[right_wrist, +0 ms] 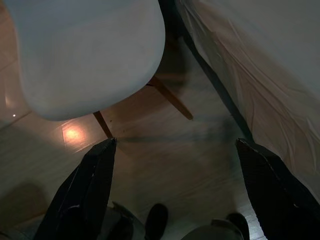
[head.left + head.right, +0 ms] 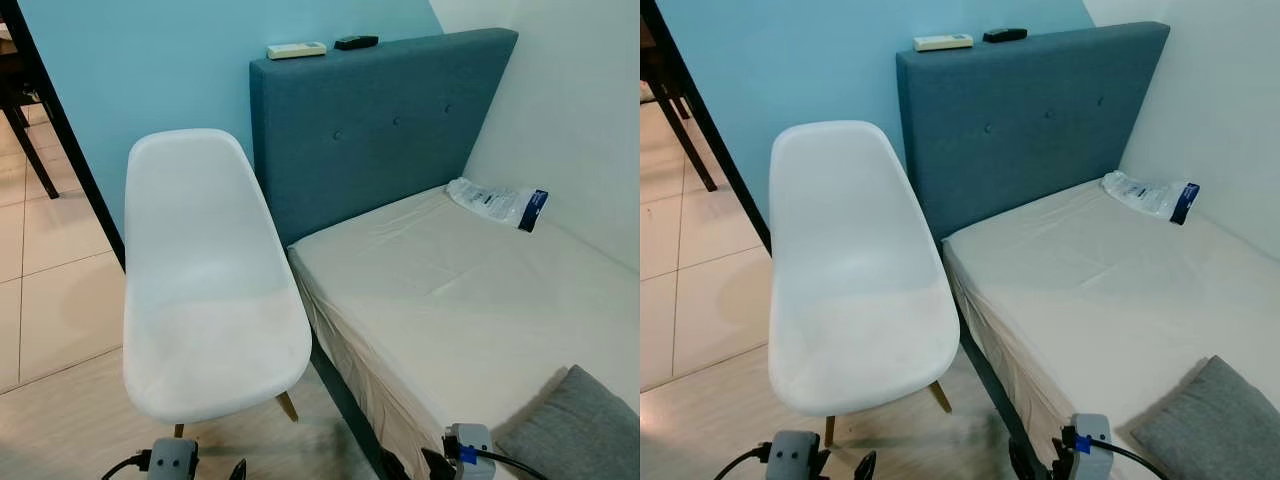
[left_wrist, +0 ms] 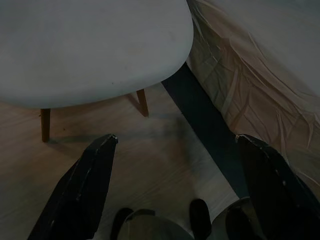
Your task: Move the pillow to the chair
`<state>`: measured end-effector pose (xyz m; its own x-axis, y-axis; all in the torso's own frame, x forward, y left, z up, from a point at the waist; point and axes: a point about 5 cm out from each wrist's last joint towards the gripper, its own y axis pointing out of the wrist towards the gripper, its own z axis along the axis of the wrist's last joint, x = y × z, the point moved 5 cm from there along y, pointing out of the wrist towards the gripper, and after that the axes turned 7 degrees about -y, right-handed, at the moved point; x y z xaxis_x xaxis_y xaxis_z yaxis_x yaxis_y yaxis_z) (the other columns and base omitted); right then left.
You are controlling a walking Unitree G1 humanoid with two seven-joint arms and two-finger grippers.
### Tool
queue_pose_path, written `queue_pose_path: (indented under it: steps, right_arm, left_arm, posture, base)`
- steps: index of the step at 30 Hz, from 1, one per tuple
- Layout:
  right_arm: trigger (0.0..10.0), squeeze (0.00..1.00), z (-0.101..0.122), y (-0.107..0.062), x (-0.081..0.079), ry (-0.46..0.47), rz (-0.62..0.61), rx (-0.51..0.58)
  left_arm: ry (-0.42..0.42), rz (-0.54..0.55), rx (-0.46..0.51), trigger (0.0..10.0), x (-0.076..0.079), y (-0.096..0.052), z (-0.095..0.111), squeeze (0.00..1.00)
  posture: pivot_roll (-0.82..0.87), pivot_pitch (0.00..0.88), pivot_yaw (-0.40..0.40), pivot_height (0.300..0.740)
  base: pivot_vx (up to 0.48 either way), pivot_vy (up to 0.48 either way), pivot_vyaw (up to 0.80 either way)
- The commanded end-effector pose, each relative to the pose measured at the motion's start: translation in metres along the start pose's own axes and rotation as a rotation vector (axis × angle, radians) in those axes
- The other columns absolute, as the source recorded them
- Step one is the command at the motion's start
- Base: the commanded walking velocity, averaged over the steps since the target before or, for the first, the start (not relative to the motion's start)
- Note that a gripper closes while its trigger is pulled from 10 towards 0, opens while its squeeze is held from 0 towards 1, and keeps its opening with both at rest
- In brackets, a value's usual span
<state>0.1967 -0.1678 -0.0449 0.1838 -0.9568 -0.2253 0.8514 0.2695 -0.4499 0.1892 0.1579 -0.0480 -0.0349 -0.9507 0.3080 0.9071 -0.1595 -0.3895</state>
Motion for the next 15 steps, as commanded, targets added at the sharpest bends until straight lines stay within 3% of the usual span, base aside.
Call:
queue_pose_path:
  steps: [1, 15]
  right_arm:
    - [10.0, 0.00, -0.0040, -0.0023, 0.0037, 0.001, -0.009, -0.010]
    - [10.0, 0.00, -0.0070, -0.0002, 0.0042, 0.001, -0.011, -0.011]
  left_arm:
    - [-0.012, 0.008, -0.022, 10.0, -0.0014, -0.0029, -0.0049, 0.00]
    - [-0.010, 0.006, -0.023, 10.0, -0.0018, -0.0023, -0.0027, 0.00]
  posture:
    - [0.02, 0.070, -0.063, 0.740]
    - [0.02, 0.068, -0.063, 0.740]
  base:
    - [0.000, 0.000, 0.00]
    - [0.000, 0.000, 0.00]
